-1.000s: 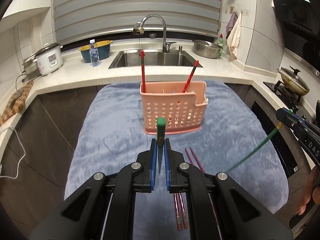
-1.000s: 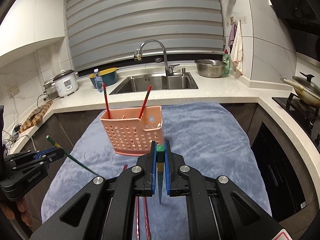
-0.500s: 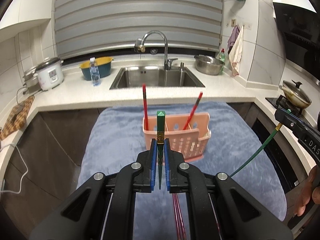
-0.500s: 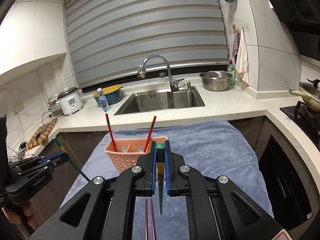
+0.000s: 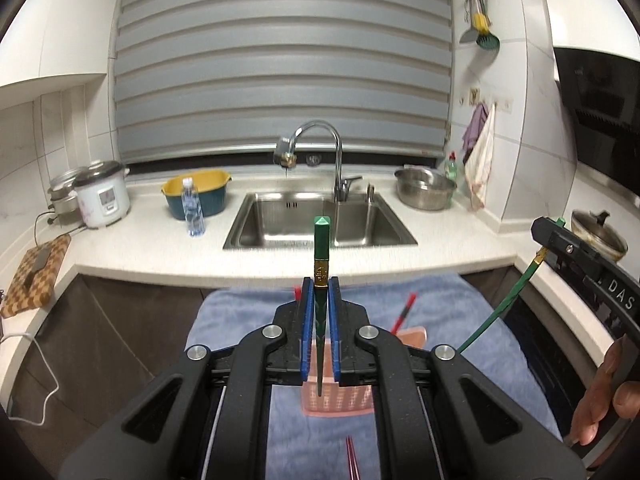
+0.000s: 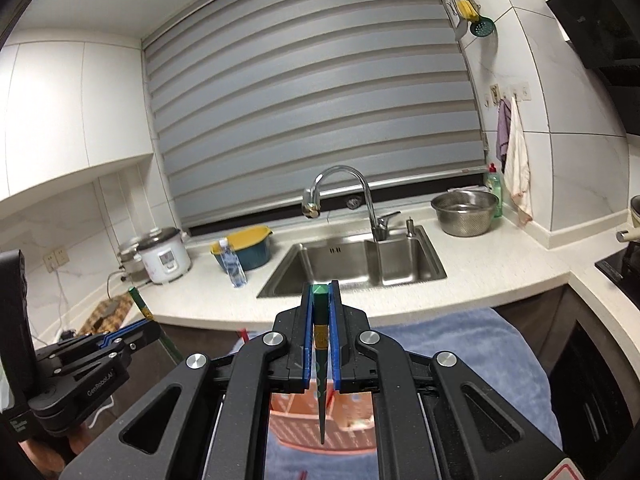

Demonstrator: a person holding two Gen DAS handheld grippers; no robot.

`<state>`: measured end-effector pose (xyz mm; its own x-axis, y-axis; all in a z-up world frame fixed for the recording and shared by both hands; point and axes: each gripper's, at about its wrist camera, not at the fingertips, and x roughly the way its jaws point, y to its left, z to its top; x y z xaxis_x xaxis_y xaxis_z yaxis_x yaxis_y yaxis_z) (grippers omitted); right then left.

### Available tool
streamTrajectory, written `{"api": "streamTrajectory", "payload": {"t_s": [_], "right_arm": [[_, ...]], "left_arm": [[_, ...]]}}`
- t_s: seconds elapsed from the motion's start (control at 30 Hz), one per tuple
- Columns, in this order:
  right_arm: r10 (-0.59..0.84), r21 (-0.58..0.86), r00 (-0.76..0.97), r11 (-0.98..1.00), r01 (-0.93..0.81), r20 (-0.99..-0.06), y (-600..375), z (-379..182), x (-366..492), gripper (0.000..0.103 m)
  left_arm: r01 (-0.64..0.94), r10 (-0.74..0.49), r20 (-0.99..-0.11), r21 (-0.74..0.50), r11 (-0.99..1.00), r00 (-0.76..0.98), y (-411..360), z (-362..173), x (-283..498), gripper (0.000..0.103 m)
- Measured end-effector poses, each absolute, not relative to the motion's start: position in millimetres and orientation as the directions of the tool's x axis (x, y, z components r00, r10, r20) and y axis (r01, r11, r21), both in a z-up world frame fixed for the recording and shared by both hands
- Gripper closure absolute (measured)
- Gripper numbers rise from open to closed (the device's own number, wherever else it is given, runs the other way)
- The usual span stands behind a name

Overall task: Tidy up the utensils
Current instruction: 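Lift both green chopsticks upright with both tools over the pink caddy, then lower both green chopsticks into the caddy and open both tools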

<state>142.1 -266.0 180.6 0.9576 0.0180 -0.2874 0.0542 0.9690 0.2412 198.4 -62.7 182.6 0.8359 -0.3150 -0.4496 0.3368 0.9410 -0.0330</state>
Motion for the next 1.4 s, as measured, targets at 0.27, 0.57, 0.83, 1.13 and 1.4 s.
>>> {"api": "streamTrajectory", "payload": {"t_s": [0.27, 0.57, 0.83, 1.13, 1.4], "right_arm": [[0.019, 0.222, 0.965, 0.974, 0.041, -0.260, -256, 192, 176, 0.096], [0.021, 0.247, 0.954, 0.967, 0.056, -0.300, -260, 164, 207, 0.096], [0.016, 0.243, 0.925, 0.967, 0.083, -0.379, -264, 128, 224, 0.096], [0.029, 0.238, 0.897, 0.967, 0.086, -0.440, -262, 98, 236, 0.096], [0.014, 0.231, 0.888, 0.967, 0.104, -0.459, -263, 87, 236, 0.090]], "left_arm": [[0.325, -0.321, -0.418, -0.063, 0.943, 0.850, -63, 193, 222, 0.096], [0.304, -0.308, -0.436, -0.082, 0.949, 0.846, -69, 168, 251, 0.096], [0.293, -0.294, -0.492, -0.082, 0.953, 0.819, -78, 139, 268, 0.096], [0.282, -0.276, -0.524, -0.072, 0.957, 0.805, -80, 121, 277, 0.096], [0.273, -0.259, -0.522, -0.052, 0.961, 0.813, -81, 116, 276, 0.094]]}}
